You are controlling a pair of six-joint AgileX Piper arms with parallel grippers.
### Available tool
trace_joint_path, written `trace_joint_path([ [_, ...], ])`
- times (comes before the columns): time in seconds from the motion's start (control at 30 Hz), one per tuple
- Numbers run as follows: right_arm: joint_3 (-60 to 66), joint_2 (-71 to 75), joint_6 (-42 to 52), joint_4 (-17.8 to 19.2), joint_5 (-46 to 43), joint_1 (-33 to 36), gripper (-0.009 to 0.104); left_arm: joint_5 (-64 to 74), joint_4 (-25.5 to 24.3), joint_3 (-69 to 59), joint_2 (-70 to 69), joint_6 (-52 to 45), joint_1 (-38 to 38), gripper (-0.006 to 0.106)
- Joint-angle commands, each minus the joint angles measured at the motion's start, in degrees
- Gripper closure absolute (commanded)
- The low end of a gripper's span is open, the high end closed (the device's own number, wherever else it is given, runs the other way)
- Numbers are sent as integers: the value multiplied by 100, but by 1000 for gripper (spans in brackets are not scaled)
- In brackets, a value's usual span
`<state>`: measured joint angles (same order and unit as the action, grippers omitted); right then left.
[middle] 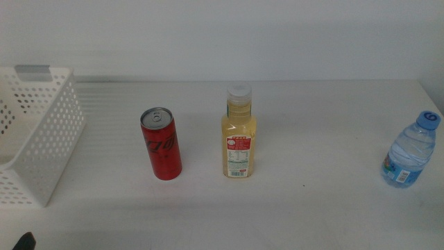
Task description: Use arms to grab the bottles and put them into the dustbin to the left of the table.
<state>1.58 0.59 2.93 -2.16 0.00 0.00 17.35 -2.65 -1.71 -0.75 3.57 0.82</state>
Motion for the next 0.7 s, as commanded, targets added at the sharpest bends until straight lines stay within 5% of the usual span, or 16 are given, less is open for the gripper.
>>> trace_joint_path([
  [0.0, -38, 153, 55, 35, -439, -29, 19, -468, 6, -25, -83, 52, -4, 10],
  [0.27, -38, 153, 55, 35, -439, -29, 19, -2031, -1, -25, 800, 52, -334, 10],
  [0.67, -38, 153, 55, 35, -439, -29, 19, -5475, -1, -25, 4494, 9, -1589, 10],
])
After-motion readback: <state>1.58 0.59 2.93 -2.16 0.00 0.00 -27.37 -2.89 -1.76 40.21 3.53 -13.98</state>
